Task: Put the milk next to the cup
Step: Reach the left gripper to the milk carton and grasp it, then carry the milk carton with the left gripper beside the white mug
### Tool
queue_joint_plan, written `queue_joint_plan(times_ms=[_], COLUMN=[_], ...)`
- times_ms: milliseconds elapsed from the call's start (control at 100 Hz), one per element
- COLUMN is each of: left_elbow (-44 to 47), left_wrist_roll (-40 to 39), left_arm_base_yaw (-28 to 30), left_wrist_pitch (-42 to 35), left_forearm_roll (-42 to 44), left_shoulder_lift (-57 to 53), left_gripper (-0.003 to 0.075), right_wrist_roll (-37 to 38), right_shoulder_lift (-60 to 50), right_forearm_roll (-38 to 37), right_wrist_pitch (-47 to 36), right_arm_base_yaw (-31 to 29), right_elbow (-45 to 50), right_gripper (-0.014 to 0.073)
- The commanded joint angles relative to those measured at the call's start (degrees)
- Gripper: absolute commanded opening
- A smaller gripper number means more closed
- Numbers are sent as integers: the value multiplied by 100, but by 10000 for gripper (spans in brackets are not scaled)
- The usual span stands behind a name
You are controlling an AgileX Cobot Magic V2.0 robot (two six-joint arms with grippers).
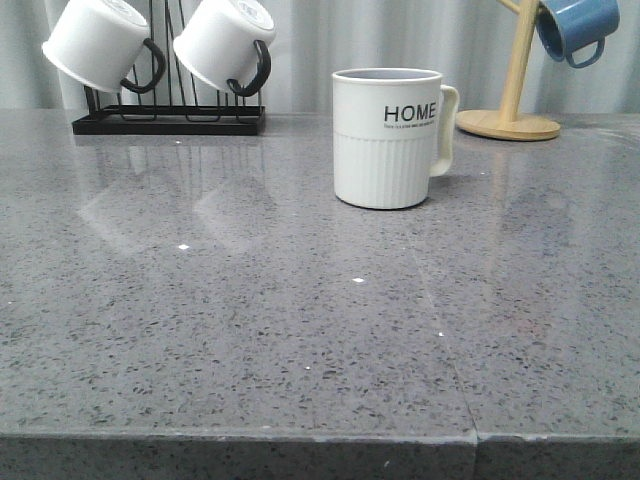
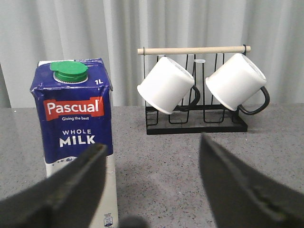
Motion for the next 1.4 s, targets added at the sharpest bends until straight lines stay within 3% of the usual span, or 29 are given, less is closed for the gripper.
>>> queue_joint_plan(times_ms=[0, 440, 770, 1010, 1390], left_elbow=[-211, -416, -772, -828, -1543], left_wrist_roll=[0, 0, 0, 0, 0], left_arm_base_yaw=[-16, 959, 964, 964, 964], left_wrist_pitch=[-733, -1186, -1370, -2341, -2512], left_forearm_roll=[-61, -500, -500, -500, -523], left_shoulder_lift=[227, 1060, 2103, 2917, 4136], left_gripper=[686, 662, 662, 662, 662], right_wrist_roll=[-15, -15, -15, -15, -15], right_shoulder_lift=[53, 53, 53, 53, 53], right_forearm_roll=[-35, -35, -35, -35, -35], right_wrist_pitch=[-426, -426, -426, -426, -426], right_arm_base_yaw=[0, 0, 0, 0, 0], right_elbow=[-143, -143, -143, -143, -143], right_gripper=[-57, -57, -57, -57, -57])
